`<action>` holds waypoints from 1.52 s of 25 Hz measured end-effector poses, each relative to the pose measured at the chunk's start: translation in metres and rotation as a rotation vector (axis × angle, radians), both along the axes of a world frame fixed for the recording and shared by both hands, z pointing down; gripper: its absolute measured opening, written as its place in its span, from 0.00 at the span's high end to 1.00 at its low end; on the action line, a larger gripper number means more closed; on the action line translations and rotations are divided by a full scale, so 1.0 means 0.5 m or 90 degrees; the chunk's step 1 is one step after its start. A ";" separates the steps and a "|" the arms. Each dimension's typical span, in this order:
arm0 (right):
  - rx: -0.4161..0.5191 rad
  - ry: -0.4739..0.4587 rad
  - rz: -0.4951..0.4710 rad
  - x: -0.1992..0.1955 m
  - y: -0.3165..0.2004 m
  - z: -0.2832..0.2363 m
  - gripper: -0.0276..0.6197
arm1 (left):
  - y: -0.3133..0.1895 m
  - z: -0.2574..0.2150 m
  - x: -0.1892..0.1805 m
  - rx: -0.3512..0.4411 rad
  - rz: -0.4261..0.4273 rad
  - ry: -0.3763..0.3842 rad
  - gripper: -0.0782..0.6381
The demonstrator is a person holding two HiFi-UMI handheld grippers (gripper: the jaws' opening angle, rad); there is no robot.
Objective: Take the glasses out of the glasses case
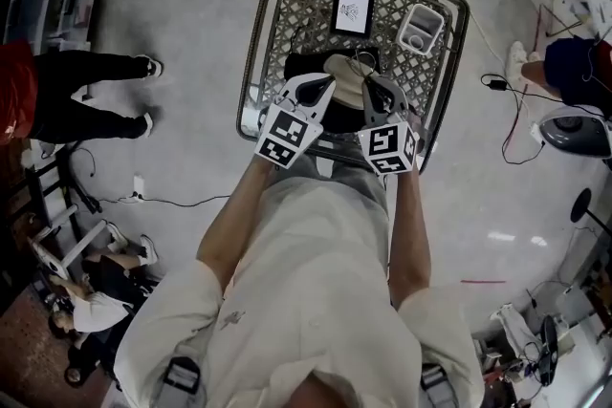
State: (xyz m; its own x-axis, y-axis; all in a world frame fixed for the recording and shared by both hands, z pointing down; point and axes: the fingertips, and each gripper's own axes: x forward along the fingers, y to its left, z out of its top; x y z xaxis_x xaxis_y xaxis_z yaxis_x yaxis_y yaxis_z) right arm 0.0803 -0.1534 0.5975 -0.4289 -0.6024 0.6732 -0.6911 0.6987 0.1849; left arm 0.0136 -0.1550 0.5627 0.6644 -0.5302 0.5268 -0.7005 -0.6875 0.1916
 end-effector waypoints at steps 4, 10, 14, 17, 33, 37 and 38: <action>0.032 -0.018 0.024 0.011 -0.007 -0.055 0.93 | -0.015 -0.045 0.009 0.032 0.016 0.008 0.87; 0.087 -0.055 0.062 0.027 -0.014 -0.152 0.93 | -0.026 -0.124 0.016 0.081 0.026 0.033 0.87; 0.119 -0.074 0.094 0.047 -0.009 -0.212 0.93 | -0.029 -0.182 0.016 0.114 0.025 0.054 0.87; 0.157 -0.088 0.095 0.047 -0.014 -0.270 0.93 | -0.029 -0.226 0.016 0.138 0.025 0.068 0.87; 0.251 -0.174 0.151 0.054 0.001 -0.441 0.93 | -0.030 -0.368 0.012 0.226 0.036 0.111 0.87; 0.250 -0.229 0.170 0.050 0.005 -0.466 0.93 | -0.031 -0.384 0.008 0.239 0.042 0.118 0.87; 0.251 -0.233 0.174 0.049 0.006 -0.467 0.93 | -0.031 -0.388 0.007 0.241 0.044 0.119 0.87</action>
